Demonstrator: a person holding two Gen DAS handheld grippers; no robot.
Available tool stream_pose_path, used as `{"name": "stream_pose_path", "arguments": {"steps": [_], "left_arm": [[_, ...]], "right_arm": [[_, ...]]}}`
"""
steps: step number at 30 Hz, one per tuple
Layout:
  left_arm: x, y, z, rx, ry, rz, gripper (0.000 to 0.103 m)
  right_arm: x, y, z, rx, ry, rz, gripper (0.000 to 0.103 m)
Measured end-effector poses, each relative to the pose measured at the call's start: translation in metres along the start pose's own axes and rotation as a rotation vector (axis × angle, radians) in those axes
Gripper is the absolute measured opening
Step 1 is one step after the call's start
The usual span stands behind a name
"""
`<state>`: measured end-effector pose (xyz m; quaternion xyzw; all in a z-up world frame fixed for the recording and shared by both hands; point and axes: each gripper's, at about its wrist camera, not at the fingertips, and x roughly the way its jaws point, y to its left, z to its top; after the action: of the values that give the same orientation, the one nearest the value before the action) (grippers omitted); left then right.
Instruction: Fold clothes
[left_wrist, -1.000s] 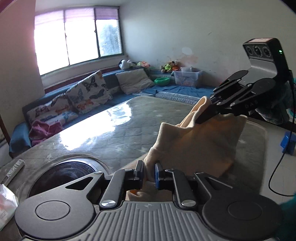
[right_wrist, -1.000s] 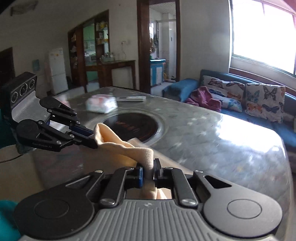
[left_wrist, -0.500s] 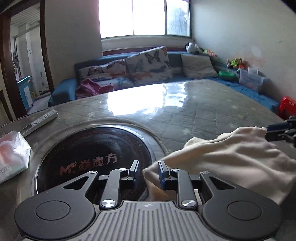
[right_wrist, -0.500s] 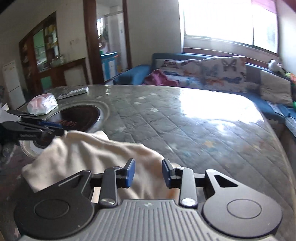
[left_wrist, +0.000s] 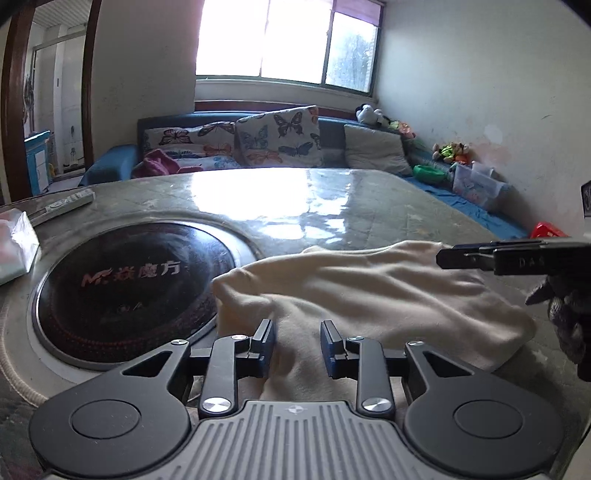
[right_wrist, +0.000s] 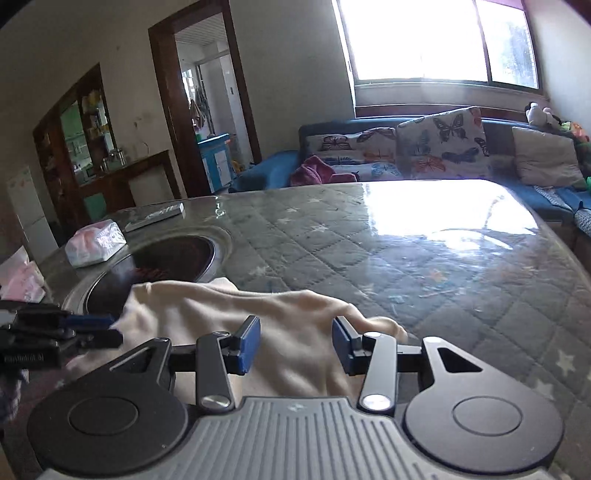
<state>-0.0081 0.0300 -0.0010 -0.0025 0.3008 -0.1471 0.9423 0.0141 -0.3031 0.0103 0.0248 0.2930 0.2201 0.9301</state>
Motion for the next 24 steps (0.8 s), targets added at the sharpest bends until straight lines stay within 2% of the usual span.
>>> {"name": "stream_pose_path", "arguments": {"steps": [6, 11, 13, 15, 20, 23, 24], "left_arm": [[0.0, 0.018, -0.004, -0.084, 0.024, 0.008, 0.035], [-0.007, 0.02, -0.005, -0.126, 0.014, 0.021, 0.035], [-0.008, 0.024, -0.008, -0.163, 0.023, 0.028, 0.036], [-0.012, 0.025, -0.01, -0.182, 0.025, 0.037, 0.039], [-0.025, 0.02, 0.001, -0.157, -0.008, 0.073, 0.037], [-0.03, 0.017, 0.014, -0.161, -0.04, 0.043, 0.037], [-0.029, 0.016, 0.017, -0.163, -0.045, 0.024, 0.037]], "right_arm": [[0.015, -0.011, -0.006, 0.041, 0.027, -0.057, 0.047], [0.018, -0.003, -0.008, -0.012, 0.025, -0.071, 0.056], [0.02, 0.002, -0.008, -0.049, 0.026, -0.092, 0.056], [0.021, 0.009, -0.009, -0.087, 0.028, -0.107, 0.063], [0.016, 0.029, -0.008, -0.185, -0.001, -0.16, 0.093], [0.009, 0.04, -0.007, -0.223, -0.032, -0.198, 0.103], [0.007, 0.043, -0.008, -0.227, -0.038, -0.203, 0.103]]}}
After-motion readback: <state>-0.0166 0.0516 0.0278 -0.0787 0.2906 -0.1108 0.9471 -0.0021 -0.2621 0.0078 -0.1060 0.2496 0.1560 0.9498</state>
